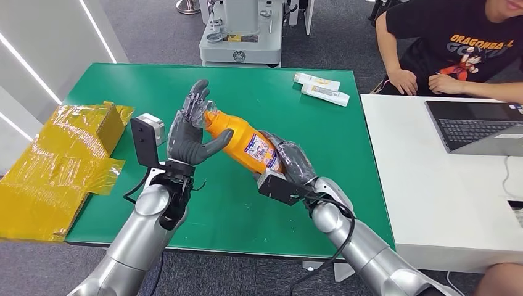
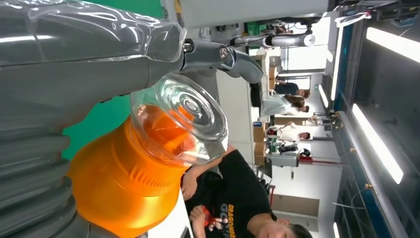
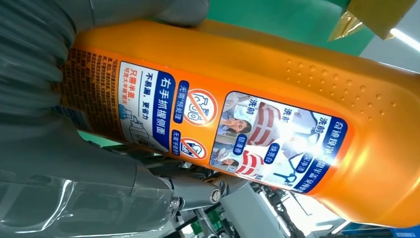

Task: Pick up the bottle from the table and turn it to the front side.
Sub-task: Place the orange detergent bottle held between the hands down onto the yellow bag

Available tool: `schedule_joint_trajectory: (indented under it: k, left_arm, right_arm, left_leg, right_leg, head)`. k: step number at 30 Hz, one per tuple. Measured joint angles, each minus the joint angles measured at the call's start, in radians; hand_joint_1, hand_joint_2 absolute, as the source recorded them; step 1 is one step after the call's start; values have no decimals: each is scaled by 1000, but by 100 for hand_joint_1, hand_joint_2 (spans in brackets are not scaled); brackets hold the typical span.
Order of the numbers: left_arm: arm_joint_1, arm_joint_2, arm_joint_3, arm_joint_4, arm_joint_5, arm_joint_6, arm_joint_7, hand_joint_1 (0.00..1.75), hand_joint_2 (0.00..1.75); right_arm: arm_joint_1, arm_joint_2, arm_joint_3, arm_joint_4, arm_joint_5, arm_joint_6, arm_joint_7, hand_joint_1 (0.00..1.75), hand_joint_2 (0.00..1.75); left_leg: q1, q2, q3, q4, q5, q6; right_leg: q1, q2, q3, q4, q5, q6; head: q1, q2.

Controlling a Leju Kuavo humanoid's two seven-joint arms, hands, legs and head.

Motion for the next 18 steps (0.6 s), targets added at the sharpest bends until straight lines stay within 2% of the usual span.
schedule_joint_trajectory:
  k: [8,18]
  left_arm:
    - [-24,-27,-5,39,52,-6,11,0,175]
    - [-30,-27,-16,60,86,1,9,0,175]
  right_arm:
    - [-40,10,0,26,18,-15,-3,175,175]
    - [-71,26,1,29,9,-9,4,175,175]
  left_leg:
    - [0,0,0,0,0,0]
    - [0,0,0,0,0,0]
  right_leg:
    - [0,0,0,0,0,0]
    - [0,0,0,0,0,0]
  head:
    - [0,0]
    - [0,0]
